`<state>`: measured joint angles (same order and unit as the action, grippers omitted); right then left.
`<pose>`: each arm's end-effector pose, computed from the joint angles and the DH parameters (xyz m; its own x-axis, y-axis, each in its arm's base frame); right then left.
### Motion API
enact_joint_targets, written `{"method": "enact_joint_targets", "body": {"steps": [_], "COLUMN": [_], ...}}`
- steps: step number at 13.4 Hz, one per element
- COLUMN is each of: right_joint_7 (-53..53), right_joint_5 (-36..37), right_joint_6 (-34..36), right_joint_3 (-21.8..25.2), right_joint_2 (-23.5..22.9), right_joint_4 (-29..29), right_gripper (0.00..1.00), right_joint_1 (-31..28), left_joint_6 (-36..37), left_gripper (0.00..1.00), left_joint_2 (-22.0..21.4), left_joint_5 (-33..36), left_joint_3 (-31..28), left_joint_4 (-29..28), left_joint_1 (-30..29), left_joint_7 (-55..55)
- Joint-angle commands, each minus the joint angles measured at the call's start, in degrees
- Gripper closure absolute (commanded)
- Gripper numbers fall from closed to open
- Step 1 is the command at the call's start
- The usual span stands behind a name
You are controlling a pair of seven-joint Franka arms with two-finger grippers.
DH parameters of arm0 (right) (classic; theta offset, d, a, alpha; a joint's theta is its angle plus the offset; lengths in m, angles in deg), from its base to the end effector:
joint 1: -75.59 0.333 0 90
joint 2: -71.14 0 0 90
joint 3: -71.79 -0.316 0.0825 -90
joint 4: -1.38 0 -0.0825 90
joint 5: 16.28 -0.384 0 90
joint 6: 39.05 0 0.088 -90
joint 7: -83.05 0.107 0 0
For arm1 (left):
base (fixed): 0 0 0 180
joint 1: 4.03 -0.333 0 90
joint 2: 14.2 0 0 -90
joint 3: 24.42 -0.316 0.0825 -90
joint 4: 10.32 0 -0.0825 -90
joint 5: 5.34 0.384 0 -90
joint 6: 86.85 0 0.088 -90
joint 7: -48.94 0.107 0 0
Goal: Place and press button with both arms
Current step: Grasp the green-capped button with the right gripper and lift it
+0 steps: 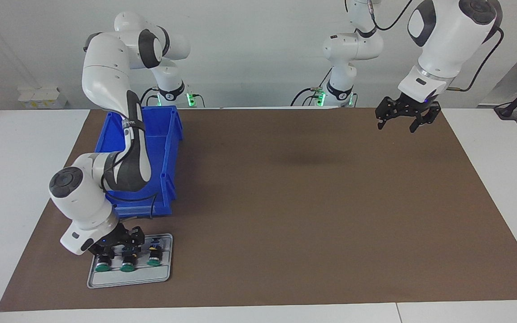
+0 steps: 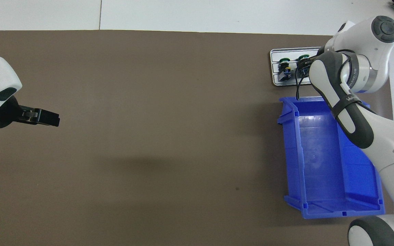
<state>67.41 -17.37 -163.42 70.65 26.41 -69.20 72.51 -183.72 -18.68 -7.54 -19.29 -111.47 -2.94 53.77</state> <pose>0.7666 -0.0294 0.3181 0.9625 0.2190 0.1599 0.2199 -0.9754 0.0124 0.5333 -0.0634 0.5850 0.9824 -0.1869 0.0057 -0.1870 -0.9819 0.0308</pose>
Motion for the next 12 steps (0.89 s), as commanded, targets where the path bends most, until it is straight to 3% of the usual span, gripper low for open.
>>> {"method": "enact_joint_targets", "body": {"steps": [1,8,9,12], "right_joint_7": [-1.5,-1.76,-1.85,-0.62], "right_joint_5": [0.48,0.12,0.21,-0.31], "right_joint_6": [-1.49,-1.58,-1.67,-3.33], "right_joint_3": [-0.97,-1.14,-1.05,-1.14], "right_joint_2": [-0.18,0.44,0.35,0.35], "right_joint_4": [-0.79,-3.25,-3.25,-3.25], "right_gripper": [0.28,0.31,0.39,0.89], "right_joint_1": [-0.87,-1.23,-1.23,-0.61], "left_joint_6": [-1.04,-1.04,-1.04,-1.04], "left_gripper": [0.0,0.0,0.0,0.0], "left_joint_2": [-1.23,-1.23,-1.23,-1.23], "left_joint_5": [0.27,0.27,0.27,0.27], "left_joint_3": [0.24,0.24,0.24,0.33], "left_joint_4": [-1.6,-1.6,-1.69,-1.6], "left_joint_1": [-0.48,-0.48,-0.48,-0.56], "left_joint_7": [0.36,0.36,0.36,0.36]}}
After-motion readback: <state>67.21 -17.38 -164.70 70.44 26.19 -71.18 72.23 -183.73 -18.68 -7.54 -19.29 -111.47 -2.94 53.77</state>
